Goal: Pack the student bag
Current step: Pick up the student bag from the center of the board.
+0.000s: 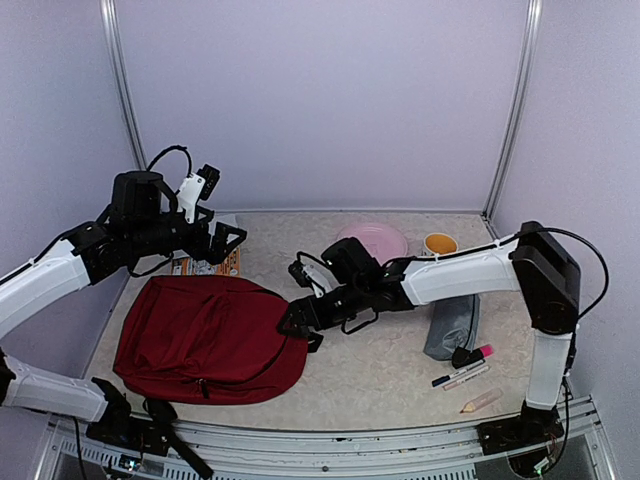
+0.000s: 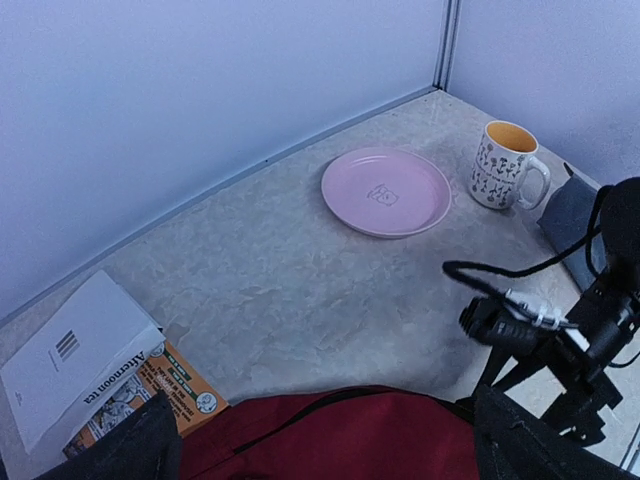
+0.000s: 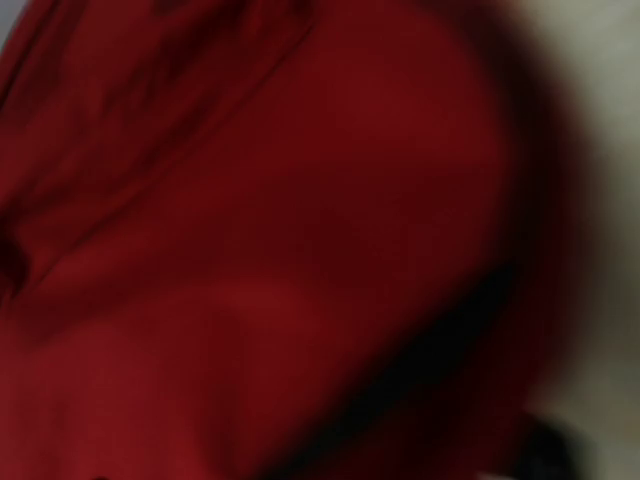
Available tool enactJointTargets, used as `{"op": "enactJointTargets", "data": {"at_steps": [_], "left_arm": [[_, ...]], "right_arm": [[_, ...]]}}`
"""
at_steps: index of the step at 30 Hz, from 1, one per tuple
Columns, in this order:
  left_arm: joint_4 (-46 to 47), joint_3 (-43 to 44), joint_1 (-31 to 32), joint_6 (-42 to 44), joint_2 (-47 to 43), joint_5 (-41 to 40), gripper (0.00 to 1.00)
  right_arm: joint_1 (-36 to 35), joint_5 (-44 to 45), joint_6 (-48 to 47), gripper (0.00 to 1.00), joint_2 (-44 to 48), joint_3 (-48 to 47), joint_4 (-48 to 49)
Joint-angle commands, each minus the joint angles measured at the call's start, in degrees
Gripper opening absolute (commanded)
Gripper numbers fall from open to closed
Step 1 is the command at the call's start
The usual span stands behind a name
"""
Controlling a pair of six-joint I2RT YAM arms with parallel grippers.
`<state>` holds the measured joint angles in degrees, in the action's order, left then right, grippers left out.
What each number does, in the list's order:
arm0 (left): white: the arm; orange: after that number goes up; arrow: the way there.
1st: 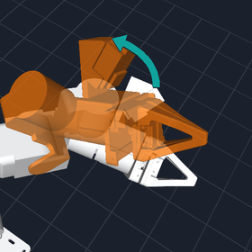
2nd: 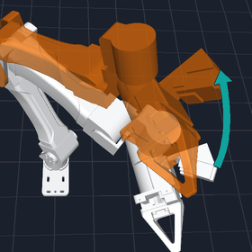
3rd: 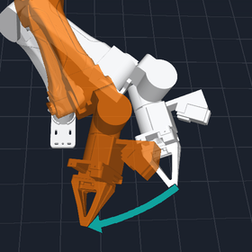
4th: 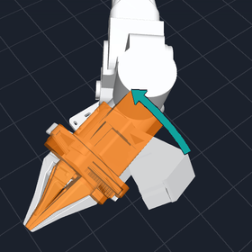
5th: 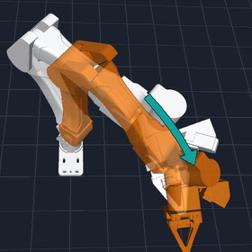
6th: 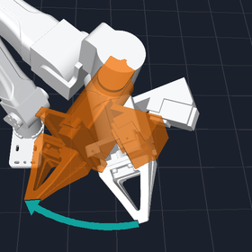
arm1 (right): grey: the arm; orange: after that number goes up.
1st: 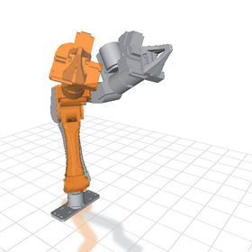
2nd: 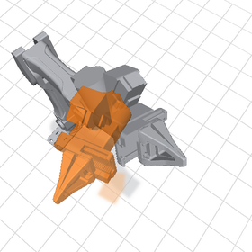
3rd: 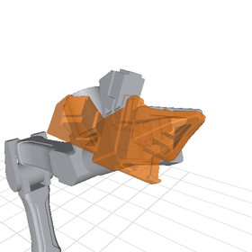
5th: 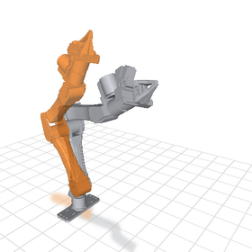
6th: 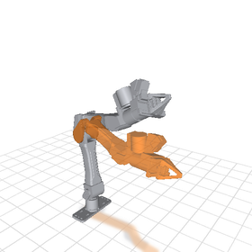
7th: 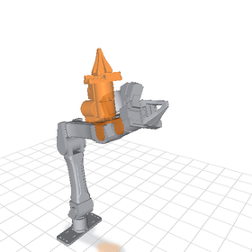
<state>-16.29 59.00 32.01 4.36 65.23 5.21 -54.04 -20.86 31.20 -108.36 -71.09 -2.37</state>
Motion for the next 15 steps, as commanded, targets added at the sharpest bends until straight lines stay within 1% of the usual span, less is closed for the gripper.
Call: {"op": "enactJointTargets", "data": {"at_steps": [1, 2, 4, 6, 7, 8, 11, 15], "left_arm": [[3.5, -2.15, -0.86, 1.35, -0.99, 2.14, 0.99], [3.39, -2.17, -0.84, 1.55, -0.78, 2.45, 0.99], [3.21, -2.15, -0.85, 1.61, -0.62, 2.96, 0.99], [3.21, -2.18, -0.89, 1.7, -0.61, 3.57, 0.99], [3.31, -2.22, -1.01, 1.77, -0.75, 3.98, 0.99], [3.37, -2.32, -1.05, 1.93, -0.84, 4.47, 0.99], [4.22, -2.6, -0.99, 2.66, -1.78, 8.7, 0.99], [5.81, -4.45, -0.78, 4.69, -3.43, 17.73, 0.97]], "right_arm": [[-2.45, -9.97, 2.81, 0.99, -6.7, -6.49, 0.78], [-2.41, -10.64, 3.21, 0.96, -7.91, -7.26, 1.03], [-2.46, -10.71, 2.94, 0.83, -9.35, -8.5, 0.64], [-2.34, -9.81, 2.0, 0.59, -9.67, -9.32, -0.43], [-2.04, -9.59, 1.63, 0.48, -9.43, -9.34, -0.78], [-1.77, -9.73, 1.27, 0.35, -9.09, -9.4, -0.96], [0.01, -10.73, -0.25, 0.0, -6.74, -9.2, -2.27], [3.35, -10.39, -4.35, 0.0, -1.4, -9.63, -5.43]]}}
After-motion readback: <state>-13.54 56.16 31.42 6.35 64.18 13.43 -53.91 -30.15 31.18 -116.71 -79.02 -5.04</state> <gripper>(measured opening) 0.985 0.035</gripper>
